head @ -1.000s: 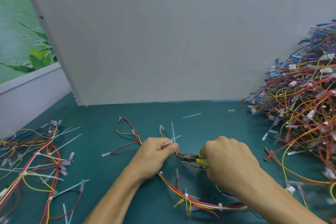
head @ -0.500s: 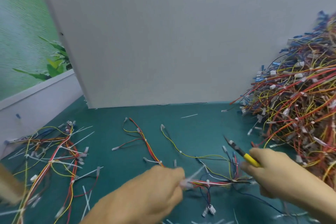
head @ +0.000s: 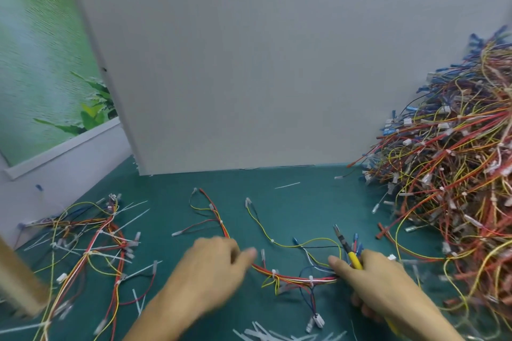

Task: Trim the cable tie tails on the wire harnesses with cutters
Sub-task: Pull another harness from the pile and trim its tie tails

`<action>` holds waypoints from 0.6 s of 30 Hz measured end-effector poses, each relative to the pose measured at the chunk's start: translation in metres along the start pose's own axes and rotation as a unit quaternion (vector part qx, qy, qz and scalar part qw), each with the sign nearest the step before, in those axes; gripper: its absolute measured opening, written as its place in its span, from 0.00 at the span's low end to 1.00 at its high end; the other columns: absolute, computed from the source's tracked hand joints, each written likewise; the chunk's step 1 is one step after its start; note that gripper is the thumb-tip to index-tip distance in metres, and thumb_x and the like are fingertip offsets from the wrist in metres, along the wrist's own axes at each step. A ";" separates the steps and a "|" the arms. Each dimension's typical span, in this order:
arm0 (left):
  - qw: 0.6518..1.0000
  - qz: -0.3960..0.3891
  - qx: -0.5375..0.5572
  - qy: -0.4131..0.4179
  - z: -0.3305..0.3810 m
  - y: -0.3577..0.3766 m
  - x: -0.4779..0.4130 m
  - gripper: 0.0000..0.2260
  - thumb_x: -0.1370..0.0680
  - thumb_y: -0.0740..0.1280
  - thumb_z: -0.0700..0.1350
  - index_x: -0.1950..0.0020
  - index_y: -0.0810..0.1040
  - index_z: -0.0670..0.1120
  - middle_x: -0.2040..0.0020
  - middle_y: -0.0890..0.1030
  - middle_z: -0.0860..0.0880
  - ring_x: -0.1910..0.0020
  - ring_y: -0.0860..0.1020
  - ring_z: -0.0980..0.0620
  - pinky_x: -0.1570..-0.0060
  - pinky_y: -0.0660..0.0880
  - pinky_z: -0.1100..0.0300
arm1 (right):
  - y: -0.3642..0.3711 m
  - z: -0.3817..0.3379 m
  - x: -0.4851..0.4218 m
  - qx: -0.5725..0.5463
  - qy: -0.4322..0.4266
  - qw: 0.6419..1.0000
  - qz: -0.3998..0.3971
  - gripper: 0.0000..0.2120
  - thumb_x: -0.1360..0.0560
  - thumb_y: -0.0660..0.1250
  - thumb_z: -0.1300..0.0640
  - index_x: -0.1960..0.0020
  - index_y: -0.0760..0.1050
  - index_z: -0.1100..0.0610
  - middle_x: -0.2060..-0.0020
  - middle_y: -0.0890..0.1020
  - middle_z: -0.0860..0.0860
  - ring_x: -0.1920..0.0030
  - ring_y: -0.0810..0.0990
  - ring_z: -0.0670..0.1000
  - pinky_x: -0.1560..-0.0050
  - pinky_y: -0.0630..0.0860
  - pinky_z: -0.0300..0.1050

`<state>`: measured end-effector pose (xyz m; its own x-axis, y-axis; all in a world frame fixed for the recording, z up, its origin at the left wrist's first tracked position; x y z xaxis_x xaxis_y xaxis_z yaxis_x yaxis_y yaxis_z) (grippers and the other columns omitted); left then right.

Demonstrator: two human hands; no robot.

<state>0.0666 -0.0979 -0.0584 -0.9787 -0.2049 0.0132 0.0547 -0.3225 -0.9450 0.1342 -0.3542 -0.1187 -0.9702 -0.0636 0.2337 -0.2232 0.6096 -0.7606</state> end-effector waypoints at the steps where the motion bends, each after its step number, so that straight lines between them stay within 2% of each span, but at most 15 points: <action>1: 0.998 0.033 0.014 -0.044 -0.012 -0.005 -0.016 0.24 0.24 0.57 0.63 0.67 0.71 0.45 0.69 0.75 0.50 0.62 0.75 0.48 0.63 0.68 0.56 | 0.001 0.000 -0.002 -0.004 0.006 1.000 0.006 0.26 0.28 0.59 0.31 0.57 0.72 0.55 0.71 0.83 0.52 0.58 0.83 0.54 0.53 0.81 0.53; 3: 0.992 0.042 0.022 -0.117 -0.029 -0.001 -0.046 0.21 0.23 0.59 0.60 0.66 0.73 0.45 0.63 0.80 0.47 0.58 0.78 0.45 0.59 0.72 0.56 | 0.004 0.001 -0.006 -0.024 0.017 1.000 0.010 0.23 0.29 0.64 0.35 0.58 0.72 0.56 0.72 0.83 0.53 0.61 0.83 0.55 0.57 0.82 0.53; 6: 0.984 0.006 0.024 -0.174 -0.040 0.022 -0.075 0.17 0.29 0.68 0.57 0.66 0.73 0.45 0.59 0.82 0.46 0.60 0.81 0.44 0.59 0.77 0.57 | 0.011 0.000 -0.012 -0.079 0.035 0.996 -0.001 0.12 0.32 0.67 0.49 0.59 0.73 0.58 0.74 0.83 0.54 0.74 0.80 0.54 0.67 0.80 0.50; 8: 0.979 -0.009 0.020 -0.203 -0.044 0.034 -0.084 0.12 0.34 0.73 0.51 0.65 0.74 0.45 0.59 0.82 0.46 0.61 0.82 0.45 0.62 0.79 0.58 | 0.011 -0.003 -0.016 -0.100 0.036 0.994 0.007 0.09 0.34 0.68 0.54 0.59 0.73 0.58 0.73 0.83 0.55 0.74 0.80 0.55 0.67 0.80 0.49; 10: 0.973 -0.018 0.045 -0.224 -0.049 0.042 -0.088 0.09 0.36 0.74 0.44 0.64 0.75 0.44 0.60 0.82 0.46 0.62 0.81 0.46 0.66 0.77 0.60 | 0.007 -0.008 -0.020 -0.127 0.022 0.991 0.036 0.09 0.34 0.71 0.56 0.57 0.73 0.57 0.71 0.82 0.54 0.69 0.81 0.56 0.64 0.79 0.50; 12: 0.953 -0.008 0.182 -0.241 -0.056 0.048 -0.090 0.06 0.36 0.73 0.38 0.66 0.76 0.42 0.67 0.80 0.45 0.72 0.75 0.47 0.73 0.70 0.63 | -0.003 -0.019 -0.022 -0.186 -0.014 0.979 0.077 0.11 0.33 0.74 0.58 0.55 0.73 0.55 0.68 0.81 0.54 0.66 0.78 0.56 0.63 0.75 0.47; 14: 0.887 0.016 0.393 -0.243 -0.062 0.051 -0.088 0.07 0.33 0.71 0.34 0.67 0.74 0.41 0.72 0.73 0.45 0.77 0.67 0.50 0.75 0.62 0.64 | -0.016 -0.032 -0.022 -0.273 -0.068 0.954 0.107 0.14 0.31 0.75 0.60 0.52 0.72 0.52 0.69 0.80 0.52 0.70 0.76 0.51 0.65 0.71 0.45; 18: 0.694 0.058 0.692 -0.190 -0.062 0.040 -0.077 0.05 0.24 0.66 0.33 0.54 0.79 0.42 0.71 0.73 0.50 0.74 0.70 0.56 0.76 0.67 0.64 | -0.041 -0.047 -0.026 -0.418 -0.134 0.885 0.158 0.14 0.29 0.74 0.61 0.49 0.72 0.52 0.70 0.80 0.50 0.74 0.75 0.42 0.70 0.71 0.40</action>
<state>0.1315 -0.0376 -0.1174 -0.8437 -0.4480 0.2959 0.5235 -0.8087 0.2682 0.1726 -0.3401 -0.0651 -0.9844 0.0971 -0.1470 0.1016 0.9946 -0.0231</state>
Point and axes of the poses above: each hand's wrist, its own x-axis away from the middle knuckle, its own y-axis out of the palm, z = x × y, the point moved 9 cm from there along -x, towards the middle knuckle
